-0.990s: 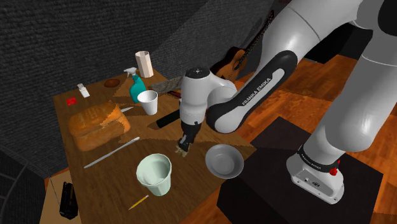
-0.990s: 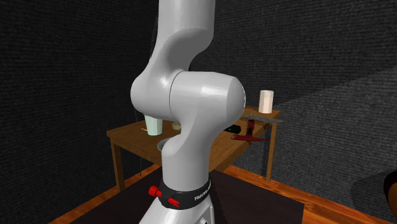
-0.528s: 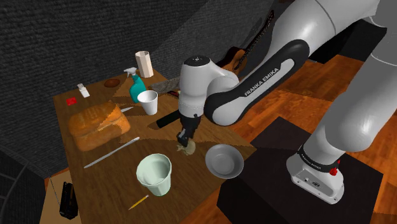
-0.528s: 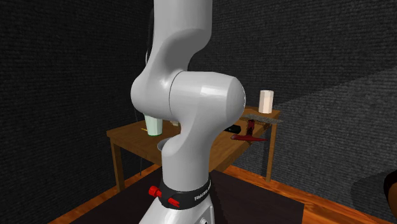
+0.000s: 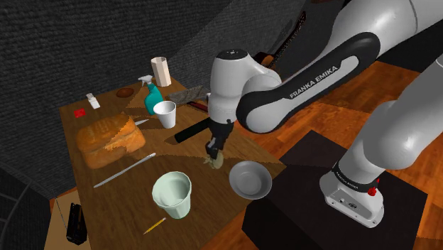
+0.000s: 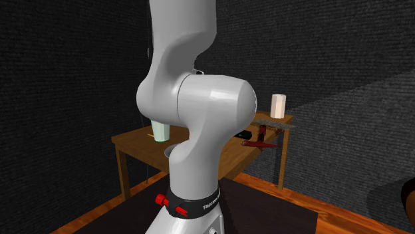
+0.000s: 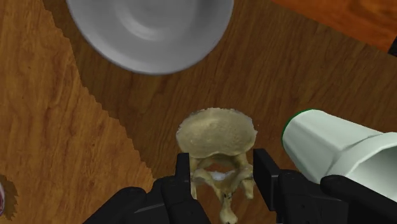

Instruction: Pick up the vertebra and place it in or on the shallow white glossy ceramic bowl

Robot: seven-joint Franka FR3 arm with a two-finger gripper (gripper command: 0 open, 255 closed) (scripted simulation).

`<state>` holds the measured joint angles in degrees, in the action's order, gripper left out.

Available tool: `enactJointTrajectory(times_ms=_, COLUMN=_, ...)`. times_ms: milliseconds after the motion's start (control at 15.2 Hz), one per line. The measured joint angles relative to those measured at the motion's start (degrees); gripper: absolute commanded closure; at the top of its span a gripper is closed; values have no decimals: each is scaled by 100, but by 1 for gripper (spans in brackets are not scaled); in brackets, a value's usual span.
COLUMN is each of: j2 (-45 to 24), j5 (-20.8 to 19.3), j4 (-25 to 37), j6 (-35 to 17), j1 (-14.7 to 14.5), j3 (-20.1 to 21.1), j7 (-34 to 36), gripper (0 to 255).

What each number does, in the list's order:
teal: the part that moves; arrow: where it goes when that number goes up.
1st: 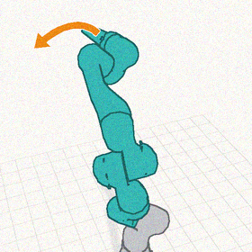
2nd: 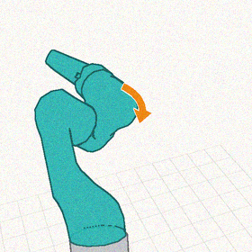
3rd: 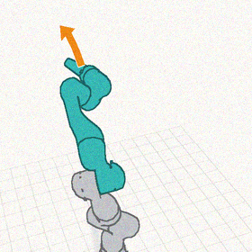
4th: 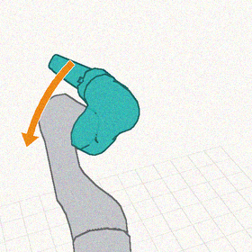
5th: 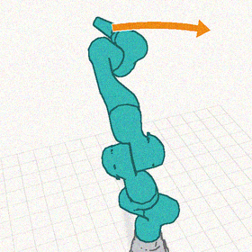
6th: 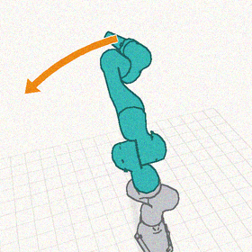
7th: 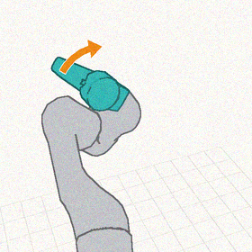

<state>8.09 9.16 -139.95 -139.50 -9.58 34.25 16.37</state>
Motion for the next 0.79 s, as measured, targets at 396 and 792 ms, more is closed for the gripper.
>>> enactJointTrajectory(times_ms=396, j2=1615, j5=1034, j4=-1214, j6=351, j1=-541, j3=-353, j7=-653, gripper=255)
enactJointTrajectory(times_ms=792, j2=3261, j5=1532, j4=-2294, j6=982, j1=-1178, j3=-732, j7=-879, gripper=255)
